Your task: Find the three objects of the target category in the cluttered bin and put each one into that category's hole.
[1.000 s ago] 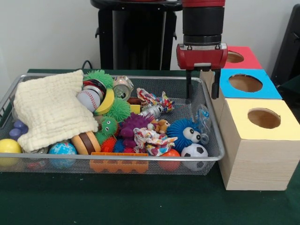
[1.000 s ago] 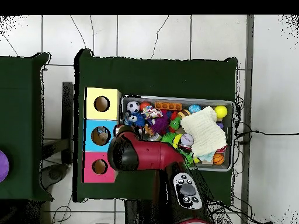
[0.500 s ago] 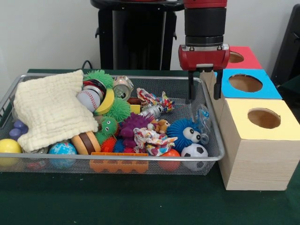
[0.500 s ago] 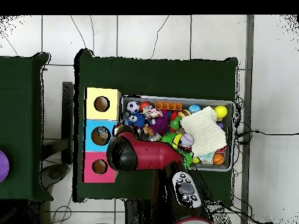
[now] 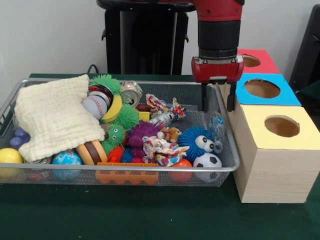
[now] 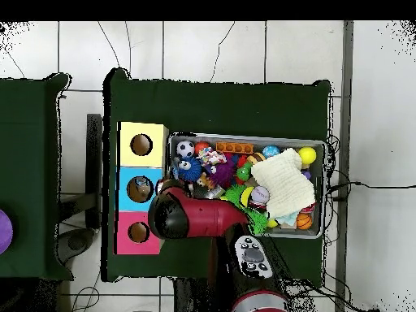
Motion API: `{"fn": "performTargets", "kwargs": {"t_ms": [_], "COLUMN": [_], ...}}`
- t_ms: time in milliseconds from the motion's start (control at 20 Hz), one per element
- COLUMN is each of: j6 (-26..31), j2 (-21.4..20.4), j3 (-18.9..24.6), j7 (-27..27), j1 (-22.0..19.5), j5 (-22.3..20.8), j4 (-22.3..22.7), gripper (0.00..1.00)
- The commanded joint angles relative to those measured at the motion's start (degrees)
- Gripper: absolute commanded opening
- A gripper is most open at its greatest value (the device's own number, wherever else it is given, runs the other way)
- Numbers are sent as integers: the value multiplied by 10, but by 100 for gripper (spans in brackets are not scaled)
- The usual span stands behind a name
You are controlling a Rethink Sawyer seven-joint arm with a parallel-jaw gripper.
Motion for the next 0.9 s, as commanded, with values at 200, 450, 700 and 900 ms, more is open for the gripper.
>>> {"fn": "performTargets", "kwargs": {"t_ms": [200, 450, 700, 900], "j6": [-49, -59, -64, -62], "j2": [51, 51, 51, 51], "j3": [1, -6, -8, -4], "j7": [90, 94, 95, 94], "j1": [24, 31, 33, 30], "j5": [-1, 3, 4, 2], "j4": [-24, -20, -17, -16], "gripper": [100, 100, 100, 0]}}
